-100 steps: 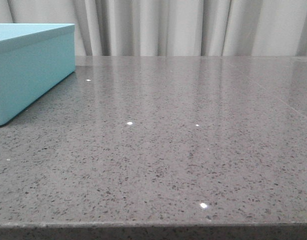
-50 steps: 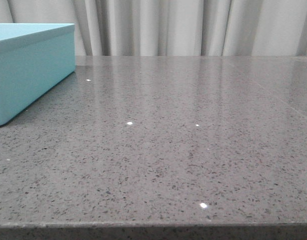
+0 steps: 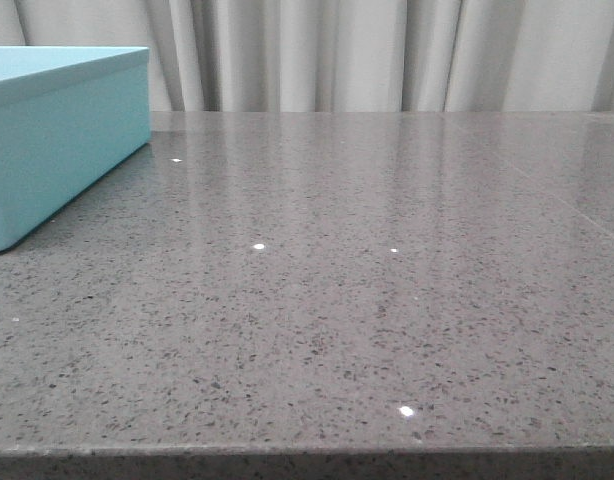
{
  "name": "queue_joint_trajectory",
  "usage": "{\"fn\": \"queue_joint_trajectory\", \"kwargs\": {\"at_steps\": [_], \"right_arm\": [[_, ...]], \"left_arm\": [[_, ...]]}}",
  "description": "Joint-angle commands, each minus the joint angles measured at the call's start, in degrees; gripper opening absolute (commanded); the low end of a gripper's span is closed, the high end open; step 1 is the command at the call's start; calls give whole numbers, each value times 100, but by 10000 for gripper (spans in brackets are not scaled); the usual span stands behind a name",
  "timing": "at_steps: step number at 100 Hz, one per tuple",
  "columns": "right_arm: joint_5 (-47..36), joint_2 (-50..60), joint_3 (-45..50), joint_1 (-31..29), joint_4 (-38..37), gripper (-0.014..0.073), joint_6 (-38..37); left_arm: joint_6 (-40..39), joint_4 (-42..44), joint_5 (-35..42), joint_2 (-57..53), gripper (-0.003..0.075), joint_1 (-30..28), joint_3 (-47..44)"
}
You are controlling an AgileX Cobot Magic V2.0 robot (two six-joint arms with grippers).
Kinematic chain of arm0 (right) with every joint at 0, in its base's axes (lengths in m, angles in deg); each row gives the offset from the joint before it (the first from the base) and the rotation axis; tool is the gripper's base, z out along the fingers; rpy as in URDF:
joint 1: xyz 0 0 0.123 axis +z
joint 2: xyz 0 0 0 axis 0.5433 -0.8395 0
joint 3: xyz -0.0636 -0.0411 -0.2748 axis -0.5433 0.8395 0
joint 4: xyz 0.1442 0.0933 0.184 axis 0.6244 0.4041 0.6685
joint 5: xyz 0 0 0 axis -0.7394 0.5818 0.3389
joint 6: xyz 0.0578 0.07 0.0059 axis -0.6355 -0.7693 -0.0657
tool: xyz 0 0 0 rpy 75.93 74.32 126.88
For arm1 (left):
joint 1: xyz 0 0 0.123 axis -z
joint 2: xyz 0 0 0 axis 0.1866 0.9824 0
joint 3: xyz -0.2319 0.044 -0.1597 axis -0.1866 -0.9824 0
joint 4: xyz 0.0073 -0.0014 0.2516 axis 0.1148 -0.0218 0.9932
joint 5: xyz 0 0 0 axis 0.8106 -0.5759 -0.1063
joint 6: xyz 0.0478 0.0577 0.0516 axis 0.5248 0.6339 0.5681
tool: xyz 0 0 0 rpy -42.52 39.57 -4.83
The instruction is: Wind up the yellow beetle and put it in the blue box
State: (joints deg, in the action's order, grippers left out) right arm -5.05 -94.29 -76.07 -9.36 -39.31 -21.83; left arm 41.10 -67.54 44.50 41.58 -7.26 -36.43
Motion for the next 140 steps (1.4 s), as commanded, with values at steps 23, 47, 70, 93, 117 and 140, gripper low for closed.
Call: {"fn": "queue_joint_trajectory", "kwargs": {"at_steps": [23,47,70,93,117,140], "right_arm": [[-692,-58,164,-18,-139,-68,42],[-2928,-58,1256,-504,-167,-68,42],[-4006,344,2208,-1308,15,-68,242],[-3969,852,2724,-1822,1061,-68,1274],[-3914,1359,3148,-2142,1061,-68,1158],[-3702,1377,3138,-2142,1061,-68,1158]], "left_arm": [[-58,-6,440,-184,-18,-5,-122],[-58,-6,440,-184,-19,-5,-122],[-58,-6,440,-184,-18,-5,-122],[-58,-6,440,-184,-19,-5,-122],[-58,-6,440,-184,-18,-5,-122],[-58,-6,440,-184,-18,-5,-122]]}}
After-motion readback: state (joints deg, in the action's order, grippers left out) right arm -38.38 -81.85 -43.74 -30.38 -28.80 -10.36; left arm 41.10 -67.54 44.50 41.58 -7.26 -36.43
